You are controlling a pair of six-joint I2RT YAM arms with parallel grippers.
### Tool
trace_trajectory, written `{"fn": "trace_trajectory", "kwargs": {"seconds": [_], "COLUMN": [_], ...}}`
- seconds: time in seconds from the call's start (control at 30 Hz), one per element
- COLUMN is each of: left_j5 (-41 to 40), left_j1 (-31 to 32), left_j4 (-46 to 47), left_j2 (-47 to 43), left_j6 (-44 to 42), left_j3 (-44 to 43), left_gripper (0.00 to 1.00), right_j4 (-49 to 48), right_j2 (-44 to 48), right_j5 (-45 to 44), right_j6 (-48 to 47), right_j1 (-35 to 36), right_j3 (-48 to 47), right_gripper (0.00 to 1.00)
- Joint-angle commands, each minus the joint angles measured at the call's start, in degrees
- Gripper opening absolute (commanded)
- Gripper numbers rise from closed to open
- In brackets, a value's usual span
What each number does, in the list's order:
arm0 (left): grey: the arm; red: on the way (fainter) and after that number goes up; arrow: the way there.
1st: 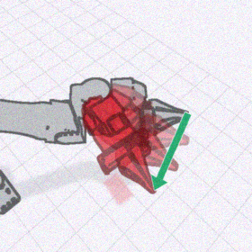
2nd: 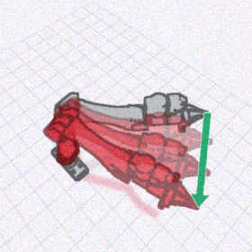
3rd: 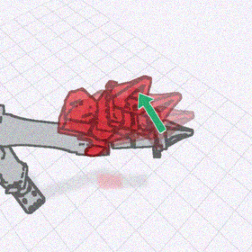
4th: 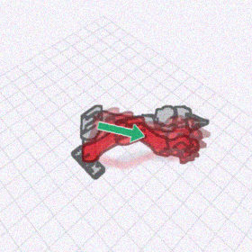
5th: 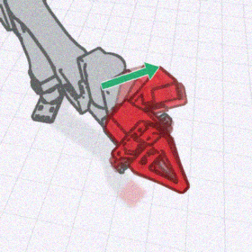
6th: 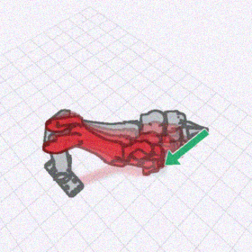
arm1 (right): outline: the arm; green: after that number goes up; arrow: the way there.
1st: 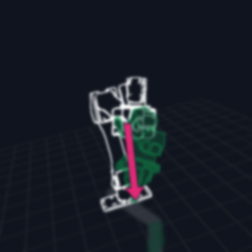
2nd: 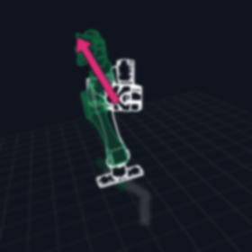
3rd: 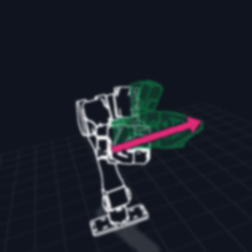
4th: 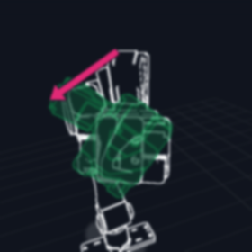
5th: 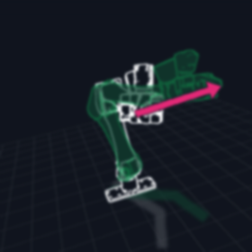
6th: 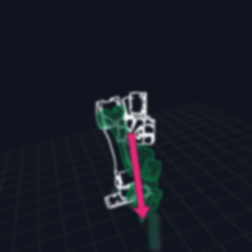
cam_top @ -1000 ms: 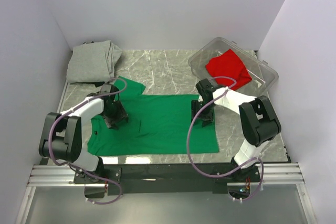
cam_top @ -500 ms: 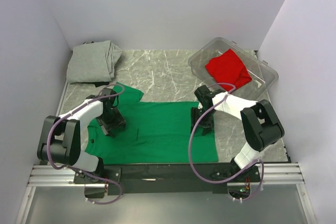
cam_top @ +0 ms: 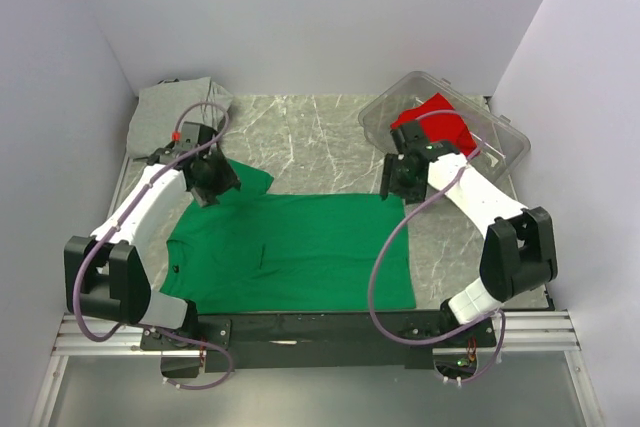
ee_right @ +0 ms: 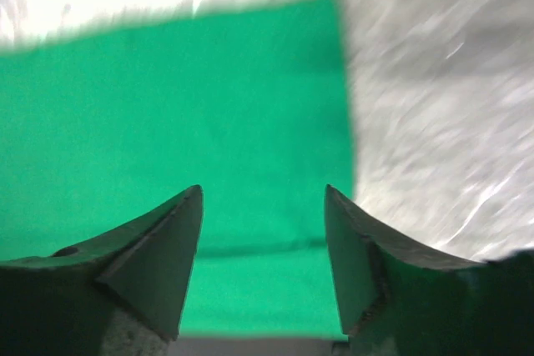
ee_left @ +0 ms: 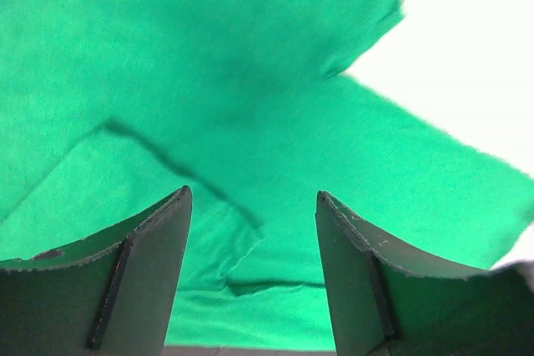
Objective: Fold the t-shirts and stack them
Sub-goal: Fold the tshirt
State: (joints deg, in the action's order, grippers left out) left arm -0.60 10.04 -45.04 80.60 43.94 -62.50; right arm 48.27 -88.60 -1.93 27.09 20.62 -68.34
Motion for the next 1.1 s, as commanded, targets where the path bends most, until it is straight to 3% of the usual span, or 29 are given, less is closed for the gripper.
{"fn": "trace_trajectory", "kwargs": {"seconds": [0.0,0.33,0.57,1.07], "left_j5": [-1.33,-1.95,-2.65,-2.91], "left_j1": [-0.02,-0.02,-0.11,-0.11], "left_j4": [1.61,4.08,3.99,4.25], "left_j2": [-0.18,3.51,3.95,0.97], "left_j6": [-1.75,-1.67,-0.79,1.58], "left_j3": [-3.94,-7.99,-8.34,-4.39], "left_gripper": [0.67,0.67,0.67,0.67], "right_j4": [-7.03,-21.46,-21.81,-23.57], "right_j2": [0.45,-5.88,-9.4,-12.83], "right_j5": [-7.38,-6.77,-6.5,-4.48], "right_j6": [-2.65,-3.71,-4.42,-5.29], "right_j1": [-2.42,-5.24,-6.2,-6.74], "right_j3": [-1.54,0.57,0.57,4.7], "right_gripper": [0.66,0.55,0.5,0.49]}}
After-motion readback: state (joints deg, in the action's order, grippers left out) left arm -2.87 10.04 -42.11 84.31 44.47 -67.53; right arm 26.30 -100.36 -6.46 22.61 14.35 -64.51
